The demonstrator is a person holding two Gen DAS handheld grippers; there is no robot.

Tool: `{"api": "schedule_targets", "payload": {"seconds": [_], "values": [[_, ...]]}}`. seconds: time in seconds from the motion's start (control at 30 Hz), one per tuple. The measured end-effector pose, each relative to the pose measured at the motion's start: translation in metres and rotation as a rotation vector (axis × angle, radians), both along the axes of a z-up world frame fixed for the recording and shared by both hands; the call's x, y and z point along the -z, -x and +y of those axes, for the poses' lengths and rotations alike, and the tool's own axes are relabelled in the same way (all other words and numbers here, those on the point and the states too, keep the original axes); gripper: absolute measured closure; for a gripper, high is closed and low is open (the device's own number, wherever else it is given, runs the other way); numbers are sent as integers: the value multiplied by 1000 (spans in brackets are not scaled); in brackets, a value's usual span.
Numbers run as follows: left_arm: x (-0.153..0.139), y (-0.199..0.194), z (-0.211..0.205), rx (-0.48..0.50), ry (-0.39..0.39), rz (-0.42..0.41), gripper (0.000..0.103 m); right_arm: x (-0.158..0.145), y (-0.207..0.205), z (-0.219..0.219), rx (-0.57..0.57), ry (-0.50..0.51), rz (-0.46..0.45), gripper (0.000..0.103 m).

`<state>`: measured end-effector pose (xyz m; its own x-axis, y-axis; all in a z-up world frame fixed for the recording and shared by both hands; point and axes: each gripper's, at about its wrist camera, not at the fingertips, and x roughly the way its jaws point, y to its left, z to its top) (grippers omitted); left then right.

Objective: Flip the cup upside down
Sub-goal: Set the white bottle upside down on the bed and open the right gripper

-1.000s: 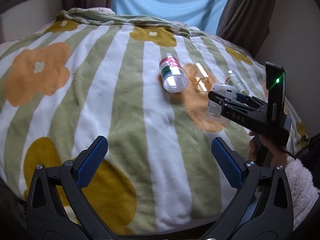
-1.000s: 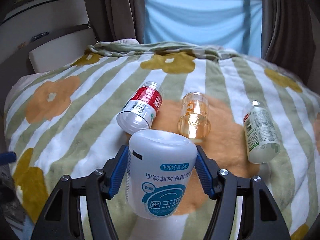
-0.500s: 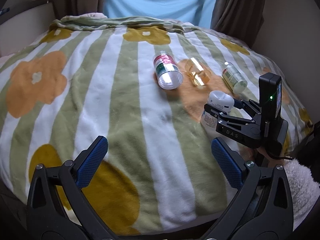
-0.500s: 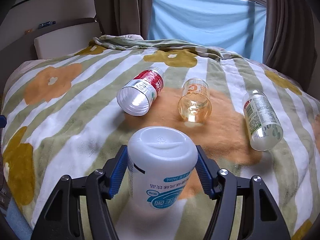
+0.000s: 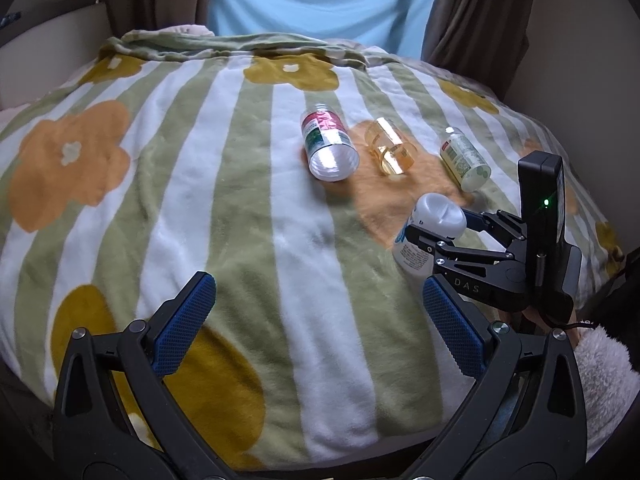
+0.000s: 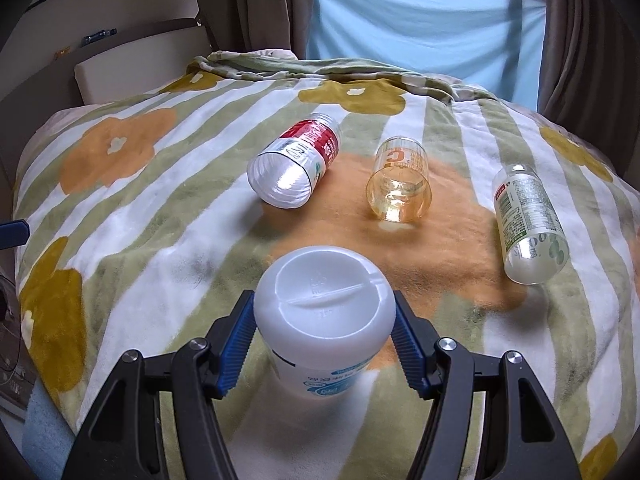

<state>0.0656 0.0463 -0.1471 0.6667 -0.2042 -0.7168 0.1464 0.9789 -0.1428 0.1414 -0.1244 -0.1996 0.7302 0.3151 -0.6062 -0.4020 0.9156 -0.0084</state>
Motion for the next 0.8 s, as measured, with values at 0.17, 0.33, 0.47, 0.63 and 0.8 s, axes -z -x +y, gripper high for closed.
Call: {"api": "schedule_targets", "payload": {"seconds": [0.17, 0.33, 0.47, 0.63, 0.8], "values": [[-3, 6, -3, -12, -18, -14, 0, 1, 0, -9, 27, -83, 11, 19], [-2, 10, -8, -35, -28, -32, 0, 2, 9, -20, 55, -115, 15, 0], [-9, 13, -13, -46, -16, -63, 0, -14, 30, -26, 47, -97, -45, 0], [-48, 16, -20, -51, -30, -201, 0, -75, 72, -41, 61, -116, -212, 0], [-109, 21, -28, -56, -53, -409, 0, -147, 109, -60, 137, -164, -325, 0]]}}
